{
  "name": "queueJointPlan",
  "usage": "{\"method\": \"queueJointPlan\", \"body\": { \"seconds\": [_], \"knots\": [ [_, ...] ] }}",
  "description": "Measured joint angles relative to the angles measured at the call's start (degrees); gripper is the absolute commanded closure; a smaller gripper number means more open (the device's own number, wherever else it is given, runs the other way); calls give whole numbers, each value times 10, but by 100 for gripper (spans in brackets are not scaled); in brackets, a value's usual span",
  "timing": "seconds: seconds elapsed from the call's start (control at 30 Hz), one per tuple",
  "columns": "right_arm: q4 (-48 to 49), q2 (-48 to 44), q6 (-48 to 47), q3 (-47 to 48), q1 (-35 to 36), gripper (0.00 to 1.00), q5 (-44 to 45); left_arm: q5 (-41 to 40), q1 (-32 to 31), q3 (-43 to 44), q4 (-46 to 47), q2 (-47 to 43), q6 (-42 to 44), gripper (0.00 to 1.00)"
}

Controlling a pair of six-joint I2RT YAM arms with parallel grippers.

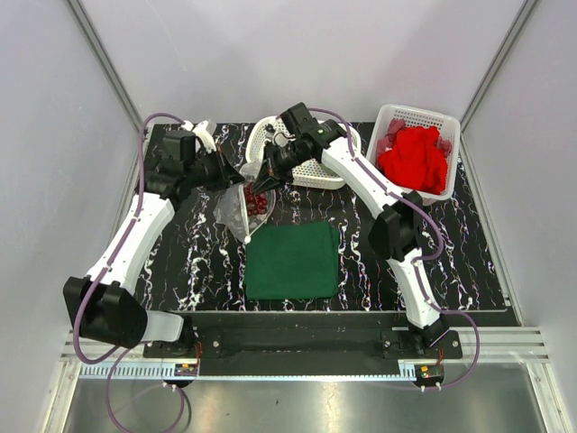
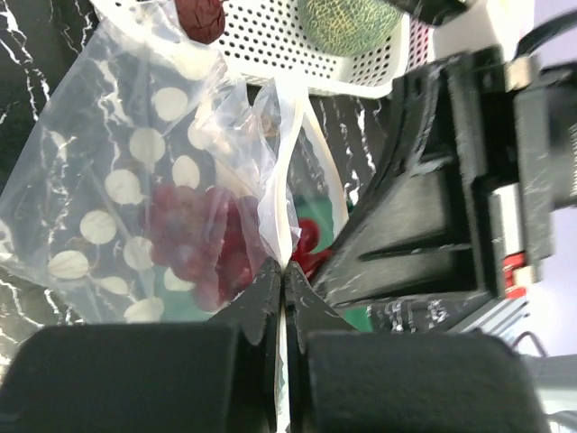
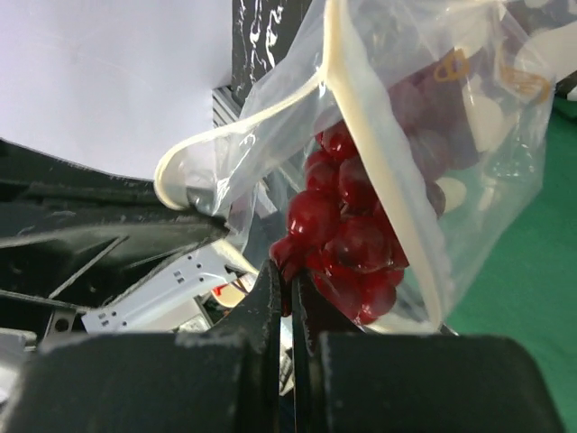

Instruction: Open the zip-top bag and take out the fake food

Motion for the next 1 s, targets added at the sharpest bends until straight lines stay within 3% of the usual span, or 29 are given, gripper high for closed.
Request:
{"method": "queueJointPlan", "body": {
  "seconds": [0.37,0.7,1.0],
  "knots": [
    [-32,-26,-16,17,-2,100,-40,-37,0,-55,-24,-51,37,100],
    [-36,-66,34,107,-6,100,-78,-162,2,-37,-77,-32,11,100],
    [105,-79,157,176,-78,100,-107,-255,3,40,-124,-20,-10,100]
  ]
}}
